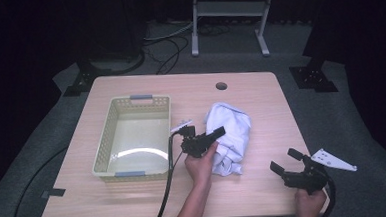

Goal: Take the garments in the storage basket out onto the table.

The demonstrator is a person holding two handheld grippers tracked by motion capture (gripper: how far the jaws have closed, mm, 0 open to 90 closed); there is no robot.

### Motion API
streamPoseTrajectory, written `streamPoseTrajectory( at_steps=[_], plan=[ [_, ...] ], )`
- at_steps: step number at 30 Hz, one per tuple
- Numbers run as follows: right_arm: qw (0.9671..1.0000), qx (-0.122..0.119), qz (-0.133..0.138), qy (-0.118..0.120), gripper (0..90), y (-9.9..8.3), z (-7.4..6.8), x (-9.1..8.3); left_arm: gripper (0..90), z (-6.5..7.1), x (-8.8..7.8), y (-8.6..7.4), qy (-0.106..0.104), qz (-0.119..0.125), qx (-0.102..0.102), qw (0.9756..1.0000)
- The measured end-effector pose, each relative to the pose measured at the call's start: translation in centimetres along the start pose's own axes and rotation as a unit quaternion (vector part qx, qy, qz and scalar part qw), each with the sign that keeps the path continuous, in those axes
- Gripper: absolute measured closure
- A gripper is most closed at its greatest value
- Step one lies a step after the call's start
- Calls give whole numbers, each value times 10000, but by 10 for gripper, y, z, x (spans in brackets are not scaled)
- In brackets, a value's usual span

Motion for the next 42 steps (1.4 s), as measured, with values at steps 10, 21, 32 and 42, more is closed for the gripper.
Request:
streamPoseTrajectory(
  at_steps=[10, 21, 32, 42],
  plan=[
    [10000, -11, -37, -19, 12, 0, -1, 1, 546, 1, -4, 2, -4, 27, 41, 10000],
    [10000, -18, -84, -17, 11, -1, -1, 2, 359, 4, -15, 11, 113, 256, 298, 9992],
    [9999, -23, -108, -61, 11, -1, -1, 3, 194, 11, -27, 18, 107, 445, 444, 9980],
    [9998, -34, -125, -122, 11, -1, -1, 3, 123, 24, -44, 26, -51, 629, 646, 9959]
  ],
)
Point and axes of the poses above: each handheld gripper's, and its own axes: x roughly forward along the jaws, y roughly out of its top, z roughly to its right, the point moved 6 cm from there along x, roughly forward along the jaws, and after that the axes turned 6 degrees about -z, right-handed, at the moved point
